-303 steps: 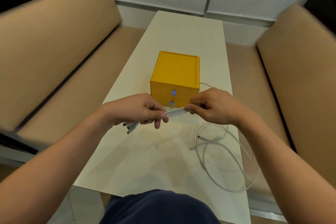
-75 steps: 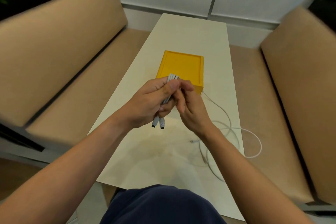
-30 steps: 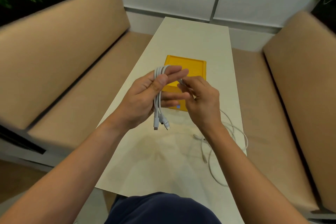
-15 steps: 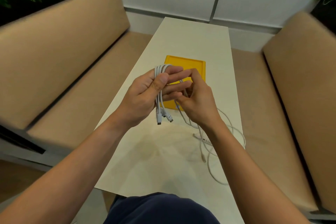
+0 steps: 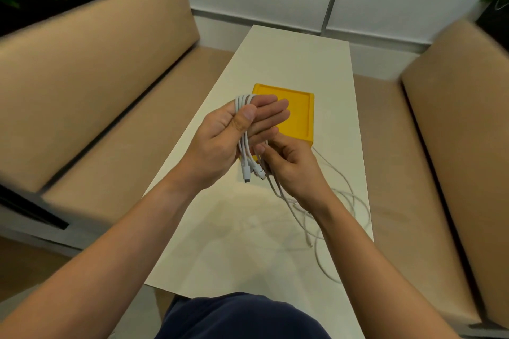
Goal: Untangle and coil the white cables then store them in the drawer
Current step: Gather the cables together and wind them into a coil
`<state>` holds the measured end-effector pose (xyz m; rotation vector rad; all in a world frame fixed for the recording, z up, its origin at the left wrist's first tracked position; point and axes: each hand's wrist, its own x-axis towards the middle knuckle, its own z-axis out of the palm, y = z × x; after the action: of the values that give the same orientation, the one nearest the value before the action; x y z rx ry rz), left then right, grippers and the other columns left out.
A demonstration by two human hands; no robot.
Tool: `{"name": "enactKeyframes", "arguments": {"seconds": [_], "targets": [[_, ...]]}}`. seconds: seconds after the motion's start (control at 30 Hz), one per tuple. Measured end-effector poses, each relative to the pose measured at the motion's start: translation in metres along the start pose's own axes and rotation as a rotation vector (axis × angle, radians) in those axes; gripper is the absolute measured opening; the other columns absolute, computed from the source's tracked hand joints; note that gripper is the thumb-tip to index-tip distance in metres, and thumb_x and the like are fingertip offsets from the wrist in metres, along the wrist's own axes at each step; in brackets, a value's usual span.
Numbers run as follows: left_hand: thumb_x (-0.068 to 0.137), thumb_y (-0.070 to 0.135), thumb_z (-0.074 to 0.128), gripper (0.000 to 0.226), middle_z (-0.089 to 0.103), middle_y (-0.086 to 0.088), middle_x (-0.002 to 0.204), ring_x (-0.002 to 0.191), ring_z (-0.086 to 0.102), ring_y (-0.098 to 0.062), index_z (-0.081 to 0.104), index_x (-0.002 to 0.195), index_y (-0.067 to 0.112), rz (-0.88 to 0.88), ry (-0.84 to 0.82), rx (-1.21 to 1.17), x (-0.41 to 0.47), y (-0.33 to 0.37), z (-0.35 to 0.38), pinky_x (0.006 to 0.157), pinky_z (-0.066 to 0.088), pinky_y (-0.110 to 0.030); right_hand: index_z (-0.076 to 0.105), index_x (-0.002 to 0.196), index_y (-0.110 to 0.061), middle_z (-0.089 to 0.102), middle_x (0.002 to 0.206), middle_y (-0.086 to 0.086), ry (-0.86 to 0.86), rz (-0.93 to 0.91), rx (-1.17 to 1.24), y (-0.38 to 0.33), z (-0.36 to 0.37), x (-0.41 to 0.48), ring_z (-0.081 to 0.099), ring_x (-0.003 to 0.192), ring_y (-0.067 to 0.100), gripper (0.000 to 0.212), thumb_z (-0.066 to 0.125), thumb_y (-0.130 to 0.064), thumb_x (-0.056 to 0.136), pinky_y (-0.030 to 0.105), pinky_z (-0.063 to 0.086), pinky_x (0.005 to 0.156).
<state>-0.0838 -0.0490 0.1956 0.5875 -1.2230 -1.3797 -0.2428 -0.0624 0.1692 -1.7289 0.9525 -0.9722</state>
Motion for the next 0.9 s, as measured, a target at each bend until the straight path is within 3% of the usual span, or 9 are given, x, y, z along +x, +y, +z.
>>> {"name": "enactKeyframes", "arguments": {"seconds": [0.07,0.1,0.23,0.33,0.43,0.53,0.67,0.8,0.9], "targets": [[0.11,0.016,0.03,0.037,0.067,-0.008,0.137,0.132,0.06,-0.027,0.05,0.138,0.005,0.01,0.013,0.02,0.002,-0.005,-0.001,0.103,0.052,-0.032,0.067,0.103,-0.002,0.069,0.085,0.011,0.012,0.048,0.012,0.001,0.005,-0.002,0.066,0.065,0.018,0.019,0.052,-0.012,0.107,0.046,0.06,0.066],[0.11,0.015,0.03,0.036,0.066,-0.008,0.138,0.133,0.06,-0.027,0.049,0.139,0.004,0.016,0.023,0.04,0.003,-0.007,-0.002,0.104,0.051,-0.033,0.066,0.104,-0.002,0.067,0.087,0.016,0.006,0.076,0.024,0.002,0.007,-0.003,0.065,0.065,0.018,0.02,0.051,-0.015,0.108,0.043,0.059,0.067],[0.111,0.013,0.03,0.035,0.064,-0.007,0.139,0.133,0.06,-0.025,0.048,0.14,0.003,0.032,0.078,0.12,0.003,-0.009,-0.008,0.105,0.051,-0.032,0.065,0.118,-0.004,0.07,0.096,0.017,-0.053,0.161,0.072,0.008,0.009,-0.011,0.068,0.072,0.02,0.02,0.051,-0.016,0.108,0.041,0.058,0.076],[0.11,0.015,0.032,0.035,0.064,-0.007,0.14,0.133,0.059,-0.024,0.048,0.14,0.005,0.013,0.083,0.151,0.002,-0.012,-0.007,0.107,0.05,-0.034,0.066,0.114,-0.004,0.075,0.1,0.011,-0.061,0.234,0.08,0.007,0.004,-0.012,0.076,0.082,0.025,0.018,0.051,-0.012,0.107,0.042,0.061,0.081],[0.111,0.015,0.033,0.036,0.063,-0.007,0.141,0.134,0.059,-0.024,0.047,0.142,0.004,0.002,0.095,0.166,0.001,-0.017,-0.007,0.11,0.049,-0.035,0.067,0.106,-0.003,0.073,0.086,0.003,-0.093,0.274,-0.001,0.002,0.004,-0.012,0.071,0.068,0.017,0.02,0.05,-0.015,0.108,0.043,0.061,0.074],[0.112,0.013,0.032,0.036,0.062,-0.008,0.143,0.134,0.059,-0.023,0.046,0.144,0.003,-0.02,0.1,0.162,0.0,-0.019,-0.006,0.109,0.049,-0.035,0.063,0.099,0.003,0.063,0.074,0.005,-0.115,0.299,-0.064,-0.002,0.005,-0.013,0.063,0.059,0.015,0.027,0.049,-0.019,0.108,0.04,0.057,0.066],[0.112,0.012,0.034,0.037,0.064,-0.006,0.141,0.133,0.06,-0.022,0.044,0.147,0.008,-0.099,0.096,0.108,-0.001,-0.02,-0.007,0.107,0.051,-0.033,0.062,0.096,0.004,0.055,0.072,0.005,-0.162,0.31,-0.134,-0.005,0.007,-0.016,0.062,0.055,0.012,0.031,0.051,-0.022,0.108,0.037,0.052,0.063],[0.111,0.011,0.034,0.038,0.064,-0.005,0.141,0.133,0.06,-0.02,0.041,0.148,0.01,-0.107,0.108,0.127,-0.004,-0.024,-0.01,0.109,0.049,-0.031,0.056,0.081,-0.013,0.054,0.071,0.001,-0.177,0.328,-0.174,-0.008,0.01,-0.021,0.059,0.055,0.009,0.031,0.048,-0.024,0.109,0.031,0.048,0.062],[0.11,0.018,0.039,0.04,0.065,0.003,0.139,0.131,0.061,-0.016,0.042,0.149,0.017,-0.137,0.083,0.288,-0.007,-0.028,-0.01,0.112,0.048,-0.035,0.059,0.095,-0.021,0.062,0.074,-0.001,-0.188,0.341,-0.293,-0.007,0.014,-0.025,0.064,0.06,0.015,0.018,0.048,-0.028,0.108,0.026,0.047,0.058]]}}
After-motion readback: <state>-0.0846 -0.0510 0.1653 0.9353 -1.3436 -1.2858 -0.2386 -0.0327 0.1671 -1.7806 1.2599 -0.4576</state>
